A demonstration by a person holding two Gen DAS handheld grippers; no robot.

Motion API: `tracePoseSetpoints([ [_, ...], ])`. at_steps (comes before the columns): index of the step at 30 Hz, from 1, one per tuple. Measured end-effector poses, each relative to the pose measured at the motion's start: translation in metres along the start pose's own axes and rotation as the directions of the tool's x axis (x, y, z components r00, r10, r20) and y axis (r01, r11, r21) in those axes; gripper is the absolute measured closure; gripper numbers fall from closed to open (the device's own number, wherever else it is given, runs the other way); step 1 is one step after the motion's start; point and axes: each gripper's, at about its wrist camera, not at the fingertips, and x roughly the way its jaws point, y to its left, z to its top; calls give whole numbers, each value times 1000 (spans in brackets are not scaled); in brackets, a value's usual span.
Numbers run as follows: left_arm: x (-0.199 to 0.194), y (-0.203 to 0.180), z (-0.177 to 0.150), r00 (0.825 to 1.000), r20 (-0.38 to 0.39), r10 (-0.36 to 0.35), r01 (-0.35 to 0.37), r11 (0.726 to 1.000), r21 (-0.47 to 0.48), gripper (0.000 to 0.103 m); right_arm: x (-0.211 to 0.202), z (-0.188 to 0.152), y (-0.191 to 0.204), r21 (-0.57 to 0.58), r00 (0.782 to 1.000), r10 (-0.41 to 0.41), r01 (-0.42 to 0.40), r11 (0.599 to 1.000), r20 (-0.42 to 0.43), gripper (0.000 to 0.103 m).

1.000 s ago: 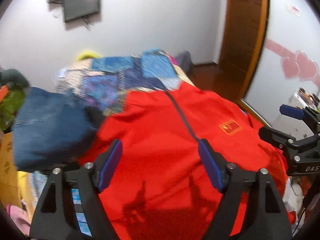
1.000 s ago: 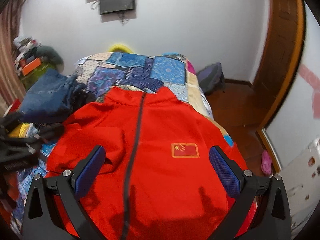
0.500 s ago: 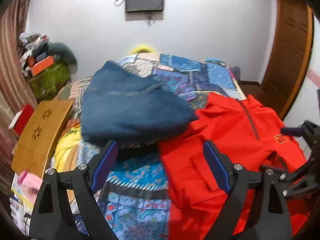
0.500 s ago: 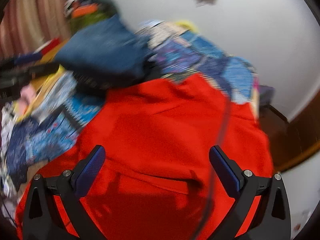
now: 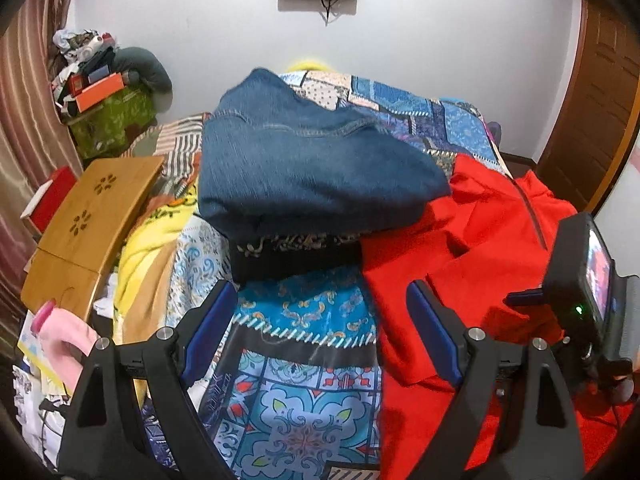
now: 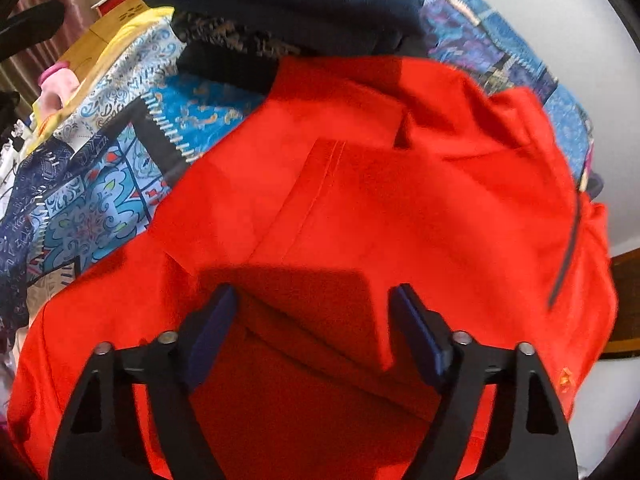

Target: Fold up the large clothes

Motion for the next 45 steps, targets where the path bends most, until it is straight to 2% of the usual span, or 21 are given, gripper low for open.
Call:
tracePoseSetpoints([
  [2,4,-2,-4,1000,-12,-2,2,1000,5,16,2,0,-1,25,1000,17,-17,1000,15,36],
  [4,8,-6,-7,1000,-24,-3,3,1000,13,16,2,-1,-5,54,999,38,-40,998,32,46],
  [6,12,-11,-9,999,-35,-5,6,1000,24,16,1,1,-7,74,997,69,-72,995,40,67],
  [8,14,-16,-11,999,-43,-5,7,999,40,16,-3,2,-8,84,996,76,-81,993,55,80],
  [16,27,-36,-16,996,-88,-33,40,996,80,16,-29,-4,-23,163,976,156,-181,970,152,88],
  [19,38,-44,-21,991,-129,-44,56,994,90,16,-41,-7,-33,203,967,159,-199,959,200,89],
  [23,60,-61,-33,975,-210,-72,100,987,123,16,-49,-11,-46,244,959,153,-212,946,240,89],
  [28,89,-85,-55,951,-305,-55,117,975,189,16,-62,-20,-68,303,950,109,-201,932,294,90],
  [30,101,-92,-63,942,-334,-42,117,971,207,16,-78,-25,-82,329,939,68,-186,926,338,90],
  [33,104,-89,-64,945,-324,-40,105,977,185,10,-105,-35,-102,376,914,3,-170,911,406,90],
  [36,108,-84,-62,938,-340,-60,115,983,144,10,-134,-50,-129,431,883,-65,-161,888,464,90],
  [41,110,-78,-62,936,-346,-67,117,985,125,8,-165,-78,-156,514,843,-188,-118,850,503,90],
  [45,109,-76,-58,937,-345,-60,108,987,122,8,-170,-104,-176,586,836,-248,-105,803,489,90],
])
